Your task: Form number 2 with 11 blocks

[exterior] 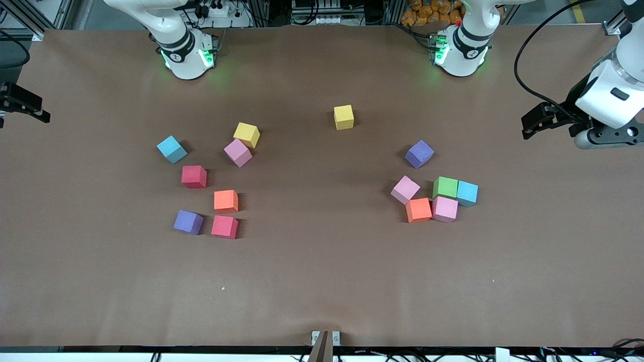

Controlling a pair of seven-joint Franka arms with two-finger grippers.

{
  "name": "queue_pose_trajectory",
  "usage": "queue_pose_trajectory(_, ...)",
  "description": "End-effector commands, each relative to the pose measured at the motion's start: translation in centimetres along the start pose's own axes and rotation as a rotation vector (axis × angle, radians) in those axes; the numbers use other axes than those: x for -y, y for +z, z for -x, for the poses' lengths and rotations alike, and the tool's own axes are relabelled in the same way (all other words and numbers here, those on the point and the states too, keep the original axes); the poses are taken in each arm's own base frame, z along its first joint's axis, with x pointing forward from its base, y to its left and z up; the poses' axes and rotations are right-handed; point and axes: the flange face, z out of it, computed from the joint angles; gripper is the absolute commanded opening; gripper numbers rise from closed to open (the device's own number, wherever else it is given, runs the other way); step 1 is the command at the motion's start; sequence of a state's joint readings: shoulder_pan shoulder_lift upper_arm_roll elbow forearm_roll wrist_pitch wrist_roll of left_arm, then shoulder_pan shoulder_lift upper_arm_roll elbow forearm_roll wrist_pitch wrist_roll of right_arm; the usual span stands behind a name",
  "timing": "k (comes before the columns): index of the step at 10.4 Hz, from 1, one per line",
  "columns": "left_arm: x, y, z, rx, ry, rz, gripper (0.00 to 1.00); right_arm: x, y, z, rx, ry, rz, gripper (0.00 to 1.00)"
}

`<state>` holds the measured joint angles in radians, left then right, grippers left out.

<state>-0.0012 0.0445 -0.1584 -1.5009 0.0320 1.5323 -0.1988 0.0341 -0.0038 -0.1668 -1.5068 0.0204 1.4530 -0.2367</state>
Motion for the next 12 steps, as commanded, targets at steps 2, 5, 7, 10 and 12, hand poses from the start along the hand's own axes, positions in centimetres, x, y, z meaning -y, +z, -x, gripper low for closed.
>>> queue_pose_trajectory(2,0.1,-0.7,0.6,-0.002,0.014,-0.007,1.0,-0.3,0.3,-0.4,-0.036,0.01,0.003,1.0)
queue_pose_trajectory(5,-0.7,1.9,-0.3,0.051,0.021,0.005,1.0,-0.3,0.9,-0.6,-0.02,0.011,0.001,1.0)
queue_pose_trajectory(7,-6.8,5.6,-0.1,0.113,0.059,0.001,1.0,0.4,4.7,-1.8,0.034,-0.004,-0.01,1.0)
queue_pose_trajectory(10,-16.1,12.3,4.5,0.16,0.008,0.0,1.0,5.4,14.2,-4.6,0.068,-0.096,-0.006,1.0)
queue_pose_trajectory(12,-22.5,16.3,8.9,0.158,-0.051,-0.023,1.0,9.8,19.7,-7.1,0.136,-0.169,0.005,1.0)
